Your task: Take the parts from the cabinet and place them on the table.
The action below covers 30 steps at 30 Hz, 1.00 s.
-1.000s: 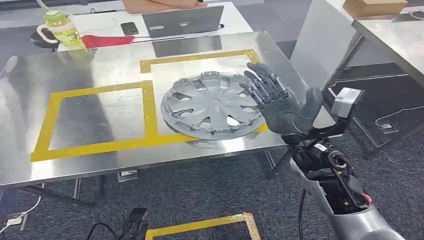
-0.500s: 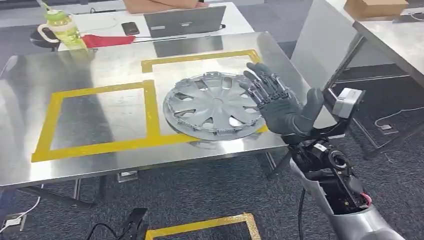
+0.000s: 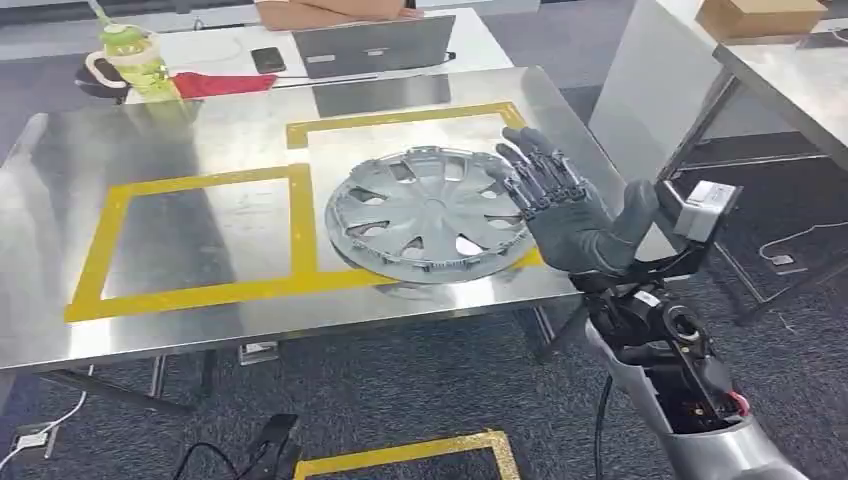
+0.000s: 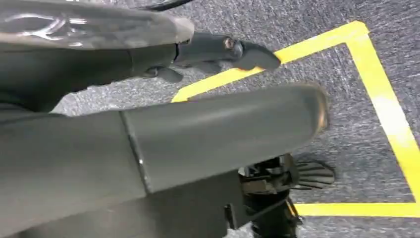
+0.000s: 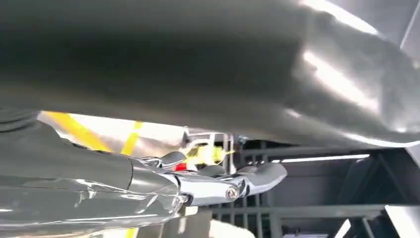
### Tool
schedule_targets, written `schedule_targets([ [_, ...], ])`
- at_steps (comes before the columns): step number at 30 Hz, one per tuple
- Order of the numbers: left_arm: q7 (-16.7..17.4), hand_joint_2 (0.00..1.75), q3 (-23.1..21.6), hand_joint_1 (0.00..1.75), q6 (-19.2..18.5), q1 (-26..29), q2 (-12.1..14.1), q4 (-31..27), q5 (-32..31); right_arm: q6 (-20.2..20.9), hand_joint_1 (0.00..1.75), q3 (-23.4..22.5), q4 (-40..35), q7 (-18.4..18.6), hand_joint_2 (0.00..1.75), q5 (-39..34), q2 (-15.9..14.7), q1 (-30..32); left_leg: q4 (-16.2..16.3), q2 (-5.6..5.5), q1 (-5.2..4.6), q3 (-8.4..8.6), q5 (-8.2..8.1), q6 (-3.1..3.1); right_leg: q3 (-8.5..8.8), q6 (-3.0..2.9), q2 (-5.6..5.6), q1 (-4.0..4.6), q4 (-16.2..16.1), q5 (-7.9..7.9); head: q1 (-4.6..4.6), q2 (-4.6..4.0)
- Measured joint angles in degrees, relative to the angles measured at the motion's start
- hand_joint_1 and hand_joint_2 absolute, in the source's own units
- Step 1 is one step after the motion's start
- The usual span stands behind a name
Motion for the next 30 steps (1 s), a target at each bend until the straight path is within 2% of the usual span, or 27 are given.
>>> schedule_targets([
  [1,0.0,0.0,0.0,0.0,0.02,0.01,0.02,0.0,0.02,0.0,0.0,-0.02,0.0,0.0,0.0,0.0,0.0,0.0,-0.27,0.02,0.14,0.08,0.17,-0.31,-0.07,-0.45,0.03,0.15,0.07,0.04,-0.09,0.0],
  [2,0.0,0.0,0.0,0.0,0.02,0.0,0.02,0.0,0.02,0.04,0.0,0.02,0.0,0.0,0.0,0.0,0.0,-0.06,-0.18,0.01,0.22,0.03,0.08,-0.63,-0.02,-0.93,-0.01,-0.08,-0.16,0.32,-0.09,0.0],
  [3,0.0,0.0,0.0,0.0,0.02,-0.02,0.02,0.0,0.02,0.04,0.0,0.02,0.0,0.0,0.0,0.0,0.0,-0.09,0.97,0.08,0.26,-0.33,-0.92,-0.9,0.0,-1.22,-0.1,-0.2,-0.22,0.45,-0.24,0.0],
  [4,0.0,0.0,0.0,0.0,0.02,-0.03,0.02,0.0,0.02,0.04,0.0,0.0,-0.02,0.0,0.0,0.0,0.0,-0.12,4.36,0.2,0.25,-1.86,-3.32,-1.02,-0.11,-1.56,-0.18,-0.19,-0.22,0.52,-0.61,0.0],
  [6,0.0,0.0,0.0,0.0,0.02,0.0,-0.02,0.0,0.02,0.04,0.0,0.02,0.0,0.02,0.0,0.0,0.0,-0.09,14.63,0.19,0.21,-6.5,-8.32,-1.2,-0.52,-1.92,-0.33,0.02,-0.22,0.71,-1.4,0.0],
  [7,0.0,0.0,0.0,0.0,0.0,0.02,0.0,0.0,0.02,0.04,0.0,0.02,0.0,0.06,0.0,0.0,0.0,-0.08,18.68,0.19,0.22,-8.39,-9.79,-1.18,-0.74,-2.07,-0.4,0.2,-0.22,0.82,-1.7,0.0],
  [8,0.0,0.0,0.0,0.0,0.0,0.07,0.02,0.0,0.02,0.04,0.0,0.02,0.0,0.07,0.0,0.0,0.0,-0.08,20.24,0.19,0.18,-9.09,-9.85,-1.05,-0.89,-2.19,-0.4,0.39,-0.21,0.9,-1.81,0.0],
  [9,0.0,0.0,0.0,0.0,-0.07,0.12,0.02,0.0,0.02,0.04,0.0,0.02,0.0,0.07,0.0,0.0,0.0,-0.08,18.58,0.19,0.05,-8.12,-8.59,-0.74,-0.94,-2.24,-0.39,0.57,-0.21,0.97,-1.9,0.0],
  [10,0.0,0.0,0.0,0.0,-0.11,0.13,0.02,0.0,0.02,0.04,0.0,0.02,0.0,0.07,0.0,0.0,0.0,-0.08,15.07,0.19,-0.08,-6.17,-6.75,-0.38,-0.93,-2.25,-0.37,0.69,-0.21,1.01,-2.08,0.0],
  [11,0.0,0.0,0.0,0.0,-0.13,0.09,0.02,0.0,0.02,0.04,0.0,0.02,0.0,0.09,0.0,0.0,0.0,-0.11,8.36,0.18,-0.25,-2.55,-3.91,0.24,-0.85,-2.27,-0.35,0.84,-0.21,1.08,-2.31,0.0],
  [12,0.0,0.0,0.0,0.0,-0.13,0.02,0.11,0.0,0.02,0.04,0.0,0.02,-0.02,0.09,0.0,0.0,0.0,-0.16,2.76,0.19,-0.63,0.63,-2.05,1.03,-0.79,-2.18,-0.34,0.88,-0.21,1.17,-2.47,0.0],
  [13,0.0,0.0,0.0,0.0,-0.13,-0.09,0.39,0.0,0.02,0.07,0.0,0.02,-0.02,0.09,0.0,0.0,0.0,-0.2,0.18,0.18,-1.05,1.66,-2.24,1.51,-0.94,-1.98,-0.33,1.22,-0.06,1.18,-2.38,0.0],
  [14,-0.09,0.0,0.0,0.0,-0.15,-0.13,0.24,0.0,0.02,0.07,0.0,0.02,-0.02,0.13,0.0,0.0,0.0,-0.22,0.11,0.31,-1.15,1.55,-1.79,1.2,-1.0,-1.73,-0.34,1.04,-0.1,1.32,-2.12,0.0],
  [15,-0.09,0.0,0.0,0.0,-0.13,-0.08,0.22,0.0,0.04,0.07,0.0,0.06,-0.02,0.15,0.0,0.0,0.0,-0.23,0.17,0.26,-1.25,1.42,-1.77,1.25,-1.04,-1.49,-0.38,0.98,-0.12,1.4,-2.21,0.0],
  [16,-0.09,0.0,0.0,0.0,-0.15,-0.03,0.22,0.0,0.04,0.07,0.0,0.09,-0.02,0.18,0.0,0.0,0.0,-0.22,0.18,0.24,-1.34,1.4,-1.66,1.41,-0.97,-1.19,-0.41,0.87,-0.35,1.6,-2.23,0.0],
  [17,-0.09,0.0,0.0,0.0,-0.15,-0.01,0.2,0.0,0.05,0.07,0.0,0.07,-0.02,0.15,0.0,0.0,0.0,-0.25,-0.32,0.25,-0.99,1.43,-1.23,1.9,-0.97,-0.81,-0.37,1.03,-0.54,1.79,-2.14,0.0],
  [18,-0.09,0.0,0.0,0.0,-0.13,-0.02,0.2,0.0,0.06,0.07,0.0,0.0,-0.02,0.15,0.0,0.0,0.0,-0.25,-0.88,0.4,-0.6,1.58,-0.71,2.06,-1.23,-0.51,-0.41,0.91,0.18,1.02,-2.01,0.0],
  [20,-0.09,0.0,0.0,0.0,-0.13,-0.04,0.2,0.0,0.07,0.07,0.0,0.02,-0.02,0.13,0.0,0.0,0.0,-0.41,-0.98,0.47,-0.63,1.33,-0.45,2.49,-3.37,-0.02,-0.49,0.87,5.28,-3.02,-1.33,0.0],
  [21,-0.09,0.0,0.0,0.0,-0.15,0.0,0.17,0.0,0.07,0.07,0.0,0.02,-0.02,0.15,0.0,0.0,0.0,-0.33,-0.97,0.55,-0.64,1.17,-0.37,2.6,-5.78,0.32,-0.49,0.72,11.51,-6.3,-1.16,0.0],
  [22,-0.09,0.0,0.0,0.0,-0.15,0.03,0.13,0.0,0.07,0.07,0.0,0.02,0.02,0.15,0.0,0.0,0.0,-0.24,-0.93,0.59,-0.64,0.97,-0.29,2.66,-7.67,0.52,-0.5,0.69,16.41,-8.37,-1.14,0.0],
  [23,-0.09,0.0,0.02,0.0,-0.15,0.11,0.09,0.0,0.09,0.07,0.0,0.02,0.04,0.15,0.0,0.0,0.0,-0.2,-0.91,0.59,-0.61,0.84,-0.21,2.58,-8.54,0.7,-0.52,0.64,19.06,-9.02,-0.87,0.0],
  [24,-0.09,0.0,0.0,0.0,-0.15,0.22,0.09,0.0,0.09,0.07,0.0,0.04,0.09,0.13,0.0,0.0,0.0,-0.2,-0.87,0.58,-0.57,0.82,-0.14,2.49,-7.83,0.81,-0.57,0.52,18.37,-8.18,-0.65,0.0],
  [25,-0.09,0.0,0.0,0.0,-0.15,0.27,0.07,0.0,0.09,0.09,0.0,0.04,0.09,0.13,0.0,0.0,0.0,-0.21,-0.8,0.57,-0.53,0.84,-0.12,2.44,-6.0,0.84,-0.6,0.44,15.4,-6.48,-0.57,0.0],
  [27,-0.09,0.0,0.02,0.0,-0.15,0.25,0.0,0.0,0.11,0.15,0.0,0.04,0.09,0.07,0.0,0.0,0.0,-0.4,-0.37,0.52,-0.42,0.85,-0.27,2.2,0.04,0.9,-0.67,0.14,4.42,-1.58,-0.39,0.0],
  [28,-0.09,0.0,0.02,0.0,-0.15,0.24,0.02,0.0,0.11,0.15,0.0,0.04,0.09,0.07,0.0,0.0,0.0,-0.55,-0.1,0.5,-0.56,0.63,-0.41,1.83,1.85,0.9,-0.67,0.09,0.4,-1.44,-0.33,0.0],
  [29,-0.09,0.0,0.02,0.0,-0.15,0.17,0.04,0.0,0.11,0.18,0.0,0.09,0.07,0.07,0.0,0.0,0.02,-0.64,0.46,0.42,-0.82,0.23,-0.38,1.46,1.98,0.27,-0.44,0.41,-0.17,-1.46,-0.28,0.0],
  [30,-0.09,0.0,0.04,0.0,-0.15,0.17,0.04,0.0,0.09,0.17,0.0,0.09,0.09,0.07,0.0,0.0,0.0,-0.56,0.27,0.41,-0.78,0.05,-0.12,1.08,1.72,-0.11,-0.4,0.34,-0.02,-1.35,-0.55,0.0],
])
